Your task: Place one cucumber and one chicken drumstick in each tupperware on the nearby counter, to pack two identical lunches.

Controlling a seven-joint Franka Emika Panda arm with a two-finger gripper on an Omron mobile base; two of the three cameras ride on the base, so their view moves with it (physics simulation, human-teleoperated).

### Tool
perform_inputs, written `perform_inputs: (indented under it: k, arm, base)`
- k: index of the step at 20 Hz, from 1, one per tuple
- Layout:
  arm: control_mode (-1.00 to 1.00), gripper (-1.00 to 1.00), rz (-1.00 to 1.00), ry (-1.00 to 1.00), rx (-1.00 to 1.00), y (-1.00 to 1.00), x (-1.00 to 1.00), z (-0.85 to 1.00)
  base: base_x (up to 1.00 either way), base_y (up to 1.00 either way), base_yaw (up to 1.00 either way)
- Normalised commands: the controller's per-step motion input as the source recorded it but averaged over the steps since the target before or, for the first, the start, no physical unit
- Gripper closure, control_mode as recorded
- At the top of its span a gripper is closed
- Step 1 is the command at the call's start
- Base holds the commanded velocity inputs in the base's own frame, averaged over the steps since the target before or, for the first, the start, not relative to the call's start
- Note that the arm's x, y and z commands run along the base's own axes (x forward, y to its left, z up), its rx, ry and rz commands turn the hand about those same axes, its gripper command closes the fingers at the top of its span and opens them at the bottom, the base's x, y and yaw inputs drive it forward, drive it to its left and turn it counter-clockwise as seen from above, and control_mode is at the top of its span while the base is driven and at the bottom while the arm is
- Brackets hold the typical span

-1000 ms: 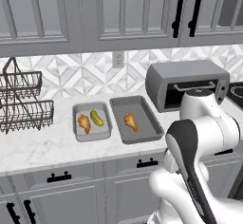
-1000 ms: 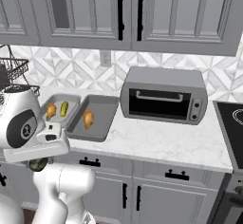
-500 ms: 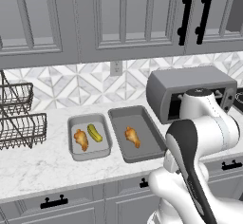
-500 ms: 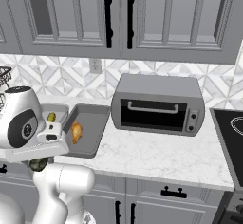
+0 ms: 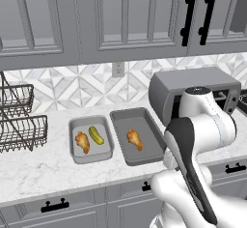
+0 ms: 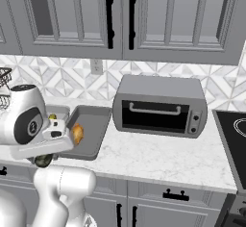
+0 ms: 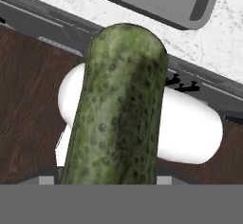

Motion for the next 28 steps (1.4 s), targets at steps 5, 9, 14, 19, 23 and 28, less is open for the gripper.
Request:
perform_inputs:
  k: [5, 9, 14, 19, 23, 28]
  arm:
    - [-1.00, 1.00, 0.06, 0.00, 0.00, 0.00, 1.00, -0.15]
    - [-1.00, 1.00, 0.00, 0.03, 0.01, 0.00, 1.00, -0.06]
    - [-1.00, 1.00, 0.00, 0.01, 0.08, 0.00, 1.00, -0.16]
    - [-1.00, 1.00, 0.00, 0.00, 0.01, 0.05, 1.00, -0.63]
    - [-1.00, 1.00, 0.00, -0.10, 0.00, 0.13, 0.94, -0.65]
    - [-1.00, 1.00, 0.00, -0.02, 0.00, 0.02, 0.97, -0.55]
  base:
    - [0.00, 0.00, 0.00]
    - [0.00, 0.00, 0.00]
    - [0.00, 0.00, 0.00]
    - [0.00, 0.00, 0.00]
    - [0.00, 0.00, 0.00]
    - [0.00, 0.00, 0.00]
